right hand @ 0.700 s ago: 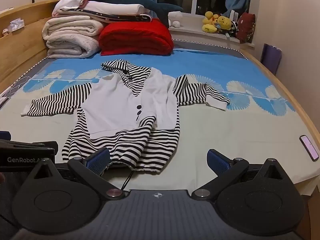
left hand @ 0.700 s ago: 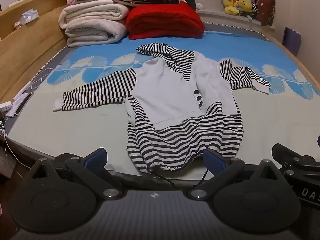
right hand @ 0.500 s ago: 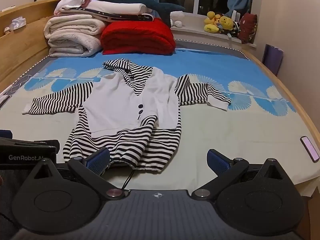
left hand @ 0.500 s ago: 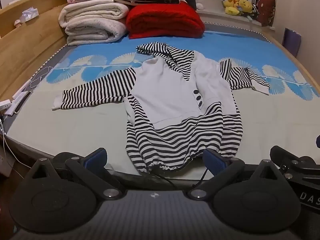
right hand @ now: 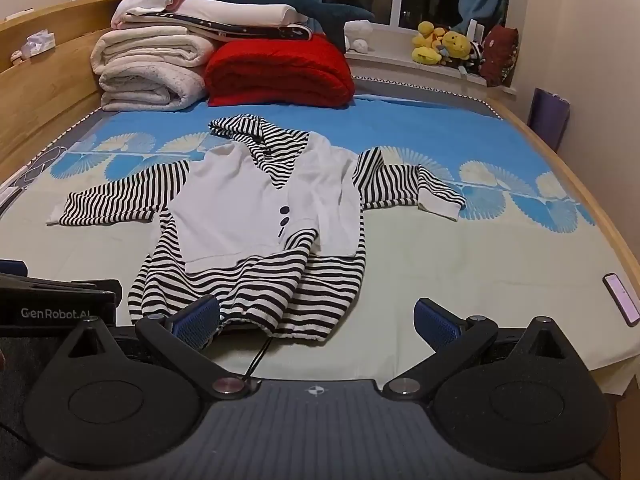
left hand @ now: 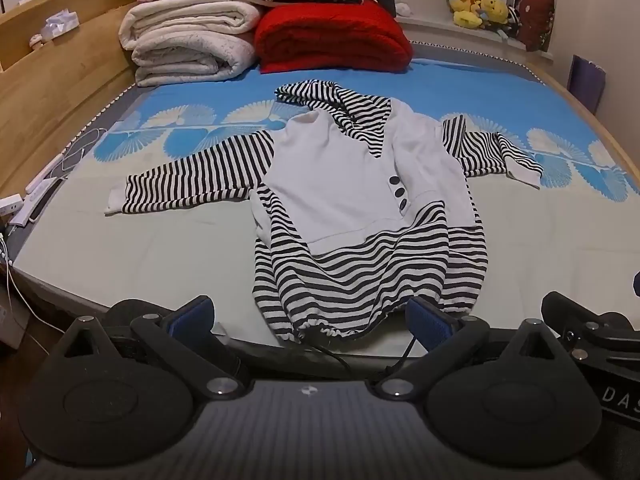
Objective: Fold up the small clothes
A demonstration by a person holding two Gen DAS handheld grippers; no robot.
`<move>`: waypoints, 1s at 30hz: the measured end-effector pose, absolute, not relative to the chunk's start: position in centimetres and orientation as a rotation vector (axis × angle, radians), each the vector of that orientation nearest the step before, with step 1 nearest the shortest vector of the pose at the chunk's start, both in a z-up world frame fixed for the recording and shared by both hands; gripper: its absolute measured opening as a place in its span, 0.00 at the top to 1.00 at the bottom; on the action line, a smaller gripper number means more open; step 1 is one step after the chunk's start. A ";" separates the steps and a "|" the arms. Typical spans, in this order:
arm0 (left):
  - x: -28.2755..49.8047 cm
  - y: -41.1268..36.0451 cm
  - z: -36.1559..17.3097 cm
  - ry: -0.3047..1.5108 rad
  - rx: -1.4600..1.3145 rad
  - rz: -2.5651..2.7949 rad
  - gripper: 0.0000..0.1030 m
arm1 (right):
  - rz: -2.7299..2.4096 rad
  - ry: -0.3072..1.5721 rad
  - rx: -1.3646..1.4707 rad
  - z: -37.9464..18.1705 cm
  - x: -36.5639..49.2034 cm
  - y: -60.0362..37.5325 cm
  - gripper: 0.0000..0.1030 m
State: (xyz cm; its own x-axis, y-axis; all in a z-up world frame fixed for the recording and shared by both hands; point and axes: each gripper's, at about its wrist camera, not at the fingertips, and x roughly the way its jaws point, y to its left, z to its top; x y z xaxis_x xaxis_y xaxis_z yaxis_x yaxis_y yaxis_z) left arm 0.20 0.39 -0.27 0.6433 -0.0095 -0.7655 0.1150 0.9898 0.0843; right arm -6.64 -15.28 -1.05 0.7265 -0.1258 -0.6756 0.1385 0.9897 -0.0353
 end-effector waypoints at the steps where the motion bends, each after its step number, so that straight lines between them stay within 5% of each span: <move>1: 0.2 0.4 -0.3 0.867 0.130 -0.071 0.01 | -0.145 0.742 0.018 -1.1 -6.6 -15.3 0.01; 30: 0.3 0.2 0.0 0.856 0.138 -0.072 0.01 | -0.139 0.733 0.006 -0.9 -6.6 -15.2 0.01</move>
